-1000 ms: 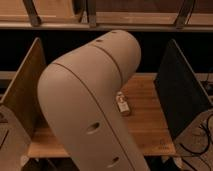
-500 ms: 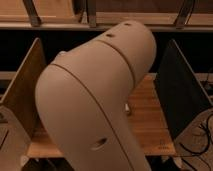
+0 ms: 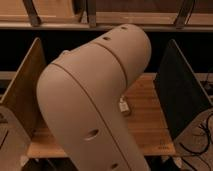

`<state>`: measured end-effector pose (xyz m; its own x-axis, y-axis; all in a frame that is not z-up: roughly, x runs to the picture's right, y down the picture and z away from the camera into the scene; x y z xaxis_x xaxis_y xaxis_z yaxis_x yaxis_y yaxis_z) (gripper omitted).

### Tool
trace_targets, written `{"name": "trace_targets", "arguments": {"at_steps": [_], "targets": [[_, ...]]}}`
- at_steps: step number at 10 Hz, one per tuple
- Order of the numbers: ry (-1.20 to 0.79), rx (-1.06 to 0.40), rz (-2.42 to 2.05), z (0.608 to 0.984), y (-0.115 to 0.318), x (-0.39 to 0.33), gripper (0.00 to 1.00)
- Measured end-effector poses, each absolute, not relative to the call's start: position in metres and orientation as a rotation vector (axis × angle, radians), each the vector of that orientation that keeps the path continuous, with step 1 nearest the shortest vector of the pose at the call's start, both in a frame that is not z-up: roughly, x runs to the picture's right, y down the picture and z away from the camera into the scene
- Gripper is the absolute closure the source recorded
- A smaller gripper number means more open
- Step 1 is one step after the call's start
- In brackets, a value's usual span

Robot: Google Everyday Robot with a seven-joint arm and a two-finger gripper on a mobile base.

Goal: Place the white sponge in the ceramic bowl

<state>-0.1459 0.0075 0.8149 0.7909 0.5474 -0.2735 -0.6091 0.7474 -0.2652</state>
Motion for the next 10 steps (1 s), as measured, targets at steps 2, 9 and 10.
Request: {"name": "trace_targets", "arguments": {"at_steps": [2, 9, 10], "targets": [[0.181, -0.354, 0.634, 0.8145, 0.0079, -0.1483, 0.73], [0.182, -0.354, 0.635, 0.8148, 0.008, -0.1471, 0.2], [0.182, -0.354, 0.635, 0.815, 0.0082, -0.147, 0.2]]}}
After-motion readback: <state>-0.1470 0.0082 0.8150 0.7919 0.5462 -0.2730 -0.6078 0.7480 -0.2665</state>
